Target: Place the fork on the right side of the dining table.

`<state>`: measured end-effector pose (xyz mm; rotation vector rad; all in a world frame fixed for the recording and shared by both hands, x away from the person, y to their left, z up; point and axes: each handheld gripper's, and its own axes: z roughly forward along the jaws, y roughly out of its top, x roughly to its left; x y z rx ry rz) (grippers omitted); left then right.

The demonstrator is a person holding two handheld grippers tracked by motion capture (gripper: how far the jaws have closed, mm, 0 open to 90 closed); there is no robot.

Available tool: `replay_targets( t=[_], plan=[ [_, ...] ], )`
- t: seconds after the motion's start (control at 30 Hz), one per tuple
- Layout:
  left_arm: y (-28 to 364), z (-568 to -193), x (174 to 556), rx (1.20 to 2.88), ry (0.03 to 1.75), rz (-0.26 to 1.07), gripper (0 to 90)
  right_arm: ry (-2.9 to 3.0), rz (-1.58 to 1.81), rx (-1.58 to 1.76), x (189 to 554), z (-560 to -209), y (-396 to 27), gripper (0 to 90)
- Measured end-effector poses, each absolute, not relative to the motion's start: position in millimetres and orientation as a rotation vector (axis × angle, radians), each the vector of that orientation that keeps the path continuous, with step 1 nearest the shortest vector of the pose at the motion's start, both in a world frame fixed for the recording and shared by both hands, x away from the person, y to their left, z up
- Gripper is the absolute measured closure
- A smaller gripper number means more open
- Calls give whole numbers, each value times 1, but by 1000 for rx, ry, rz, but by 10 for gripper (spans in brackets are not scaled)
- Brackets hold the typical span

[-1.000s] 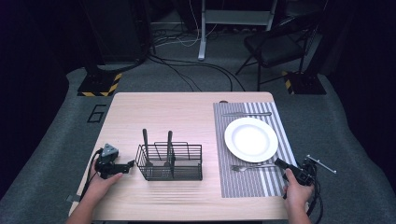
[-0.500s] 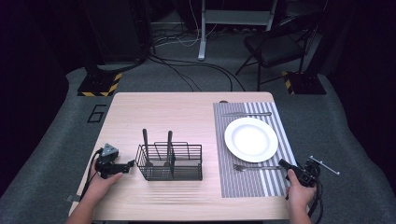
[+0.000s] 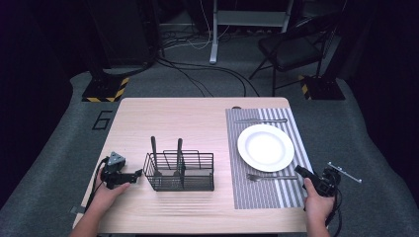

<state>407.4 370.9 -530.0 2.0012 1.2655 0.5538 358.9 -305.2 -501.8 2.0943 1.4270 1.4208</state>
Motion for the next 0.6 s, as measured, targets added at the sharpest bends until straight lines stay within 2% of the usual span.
replay_targets(
  t=[0.37,0.6],
  plan=[
    [371,-530,407,2002,1265,554,138,1672,1448,1794,357,-473,-266,542],
    [371,-530,407,2003,1264,553,137,1861,1408,1565,360,-479,-236,479]
  ],
)
